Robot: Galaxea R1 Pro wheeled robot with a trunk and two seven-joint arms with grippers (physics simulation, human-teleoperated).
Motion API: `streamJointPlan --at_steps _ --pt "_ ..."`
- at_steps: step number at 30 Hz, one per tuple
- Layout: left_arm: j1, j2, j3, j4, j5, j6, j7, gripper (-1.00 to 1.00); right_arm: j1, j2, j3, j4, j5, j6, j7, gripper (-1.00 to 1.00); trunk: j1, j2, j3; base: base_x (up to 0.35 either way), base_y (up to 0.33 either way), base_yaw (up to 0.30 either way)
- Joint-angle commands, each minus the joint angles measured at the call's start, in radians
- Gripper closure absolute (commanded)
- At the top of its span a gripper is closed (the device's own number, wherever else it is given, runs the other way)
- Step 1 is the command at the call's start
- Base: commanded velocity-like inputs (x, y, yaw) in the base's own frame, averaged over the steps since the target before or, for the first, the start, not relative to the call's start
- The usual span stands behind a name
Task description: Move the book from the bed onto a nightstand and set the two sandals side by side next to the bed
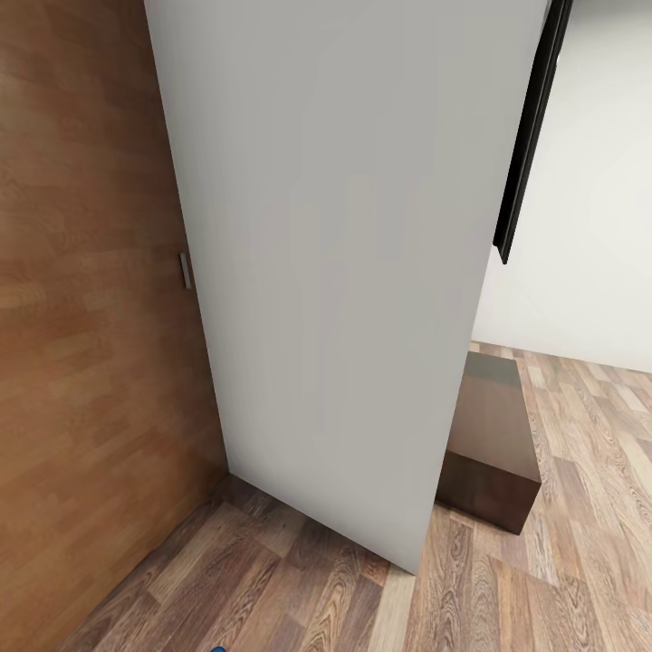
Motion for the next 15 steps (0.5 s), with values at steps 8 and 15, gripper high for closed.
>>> streamJointPlan --at_steps 8,15 --pt "-0.009 -0.003 0.013 -0.050 0.036 0.012 0.002 -1.00 0.000 -0.024 -0.004 -0.050 -0.100 -0.001 -0.005 -1.00 0.000 0.000 -0.001 0.000 0.000 0.000" --pt "-0.015 -0.002 0.018 -0.090 0.090 0.033 0.009 -1.00 0.000 -0.054 -0.005 -0.083 -0.128 0.004 -0.004 -1.00 0.000 0.000 -0.001 0.000 0.000 0.000"
